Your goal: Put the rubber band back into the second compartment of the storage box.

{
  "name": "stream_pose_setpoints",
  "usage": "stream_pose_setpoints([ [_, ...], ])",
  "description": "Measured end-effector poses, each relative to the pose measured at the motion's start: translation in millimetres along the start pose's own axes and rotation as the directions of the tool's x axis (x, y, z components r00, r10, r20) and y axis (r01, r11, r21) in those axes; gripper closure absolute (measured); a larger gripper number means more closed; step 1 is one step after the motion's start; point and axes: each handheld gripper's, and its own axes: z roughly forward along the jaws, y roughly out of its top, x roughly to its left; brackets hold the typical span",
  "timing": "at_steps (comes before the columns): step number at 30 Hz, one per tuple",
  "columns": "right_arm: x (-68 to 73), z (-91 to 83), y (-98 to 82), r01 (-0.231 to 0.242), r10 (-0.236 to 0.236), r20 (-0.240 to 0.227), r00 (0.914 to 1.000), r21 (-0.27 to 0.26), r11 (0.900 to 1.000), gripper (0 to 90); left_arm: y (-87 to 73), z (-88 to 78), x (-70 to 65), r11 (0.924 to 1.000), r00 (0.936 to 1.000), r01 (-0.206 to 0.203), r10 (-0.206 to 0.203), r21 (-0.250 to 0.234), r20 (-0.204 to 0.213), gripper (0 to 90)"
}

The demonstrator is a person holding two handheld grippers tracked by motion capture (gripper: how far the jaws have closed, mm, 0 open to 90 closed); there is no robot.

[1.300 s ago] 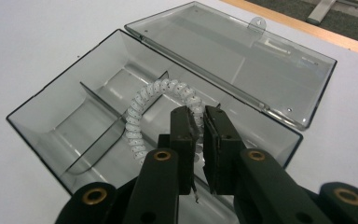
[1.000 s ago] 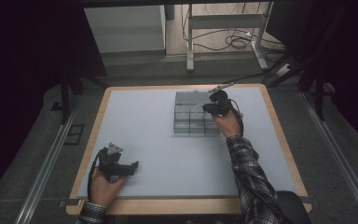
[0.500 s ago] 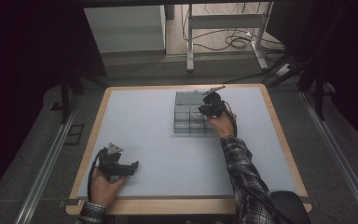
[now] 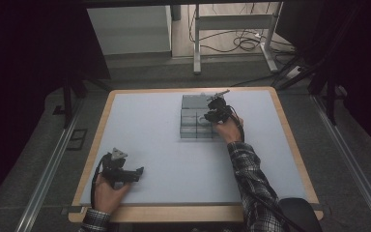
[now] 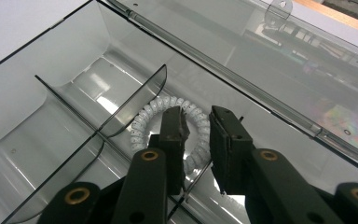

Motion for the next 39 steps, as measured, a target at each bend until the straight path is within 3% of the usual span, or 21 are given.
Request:
stream_pose_setpoints([
  [17,-1.4,-9.5,-0.7,-0.013,0.013,-0.02,0.9997,-0.016,1.0,63.7,0.0,0.0,0.0,1.0,1.0,0.0,0.0,0.0,0.0,1.7],
  [39,4.6,-27.2,0.8,0.013,-0.014,-0.036,0.9993,-0.041,0.999,51.5,0.0,0.0,-0.1,1.0,1.0,0.0,0.0,0.0,-0.001,1.7],
])
